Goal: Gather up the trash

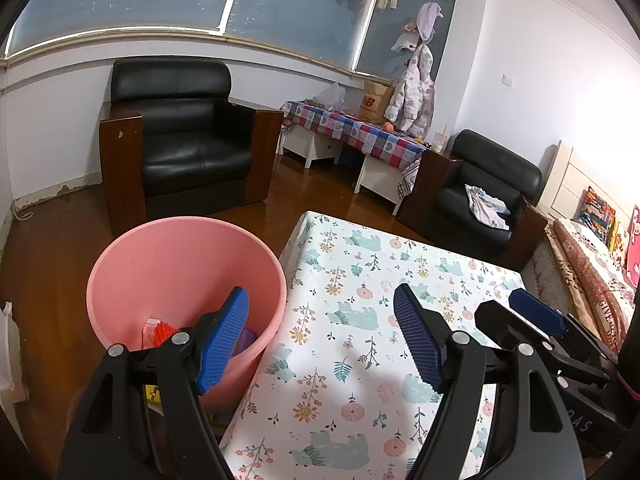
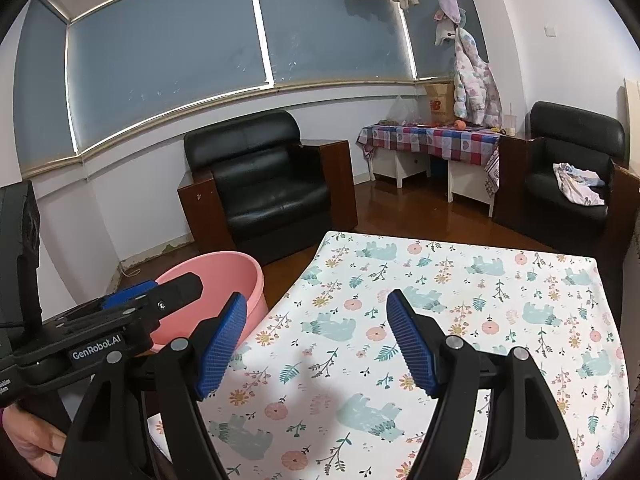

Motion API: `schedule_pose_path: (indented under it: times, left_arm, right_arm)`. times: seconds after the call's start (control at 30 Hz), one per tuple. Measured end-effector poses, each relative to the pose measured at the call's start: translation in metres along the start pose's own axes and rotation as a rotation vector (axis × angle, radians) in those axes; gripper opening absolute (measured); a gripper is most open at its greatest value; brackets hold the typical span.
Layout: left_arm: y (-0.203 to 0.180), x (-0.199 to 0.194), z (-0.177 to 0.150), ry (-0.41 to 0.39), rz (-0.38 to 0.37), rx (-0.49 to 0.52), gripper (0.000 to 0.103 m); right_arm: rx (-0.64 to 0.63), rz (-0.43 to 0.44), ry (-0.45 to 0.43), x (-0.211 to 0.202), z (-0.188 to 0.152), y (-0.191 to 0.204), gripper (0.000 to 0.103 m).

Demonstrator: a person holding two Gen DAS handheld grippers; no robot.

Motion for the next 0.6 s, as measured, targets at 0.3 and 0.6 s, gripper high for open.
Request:
schedule_pose_path:
  times: [0.3,0.6]
  left_arm:
    - [-0.0012,0.0022,-0.0012,0.002,-0.015,0.011,0.075]
    - [-0.0027,0.0036,-0.0016,0.005,-0.016,0.018,0.075]
  right_arm:
    - [-0.004,-0.016,-0.017,-0.0038,0.0008,-0.0028,0.072]
    - [-0.008,-0.024,-0.017,-0.0061,0.0007,-0.0060,0.072]
Point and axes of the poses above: each gripper's, at about its wrist camera, not at the fingertips, and x roughly the way its jaws point, y to its left, z to its top, the point moved 10 cm from there along x, roughly the way its jaws point, and after that the axes turned 2 degrees about -z, right-handed, at the moved point
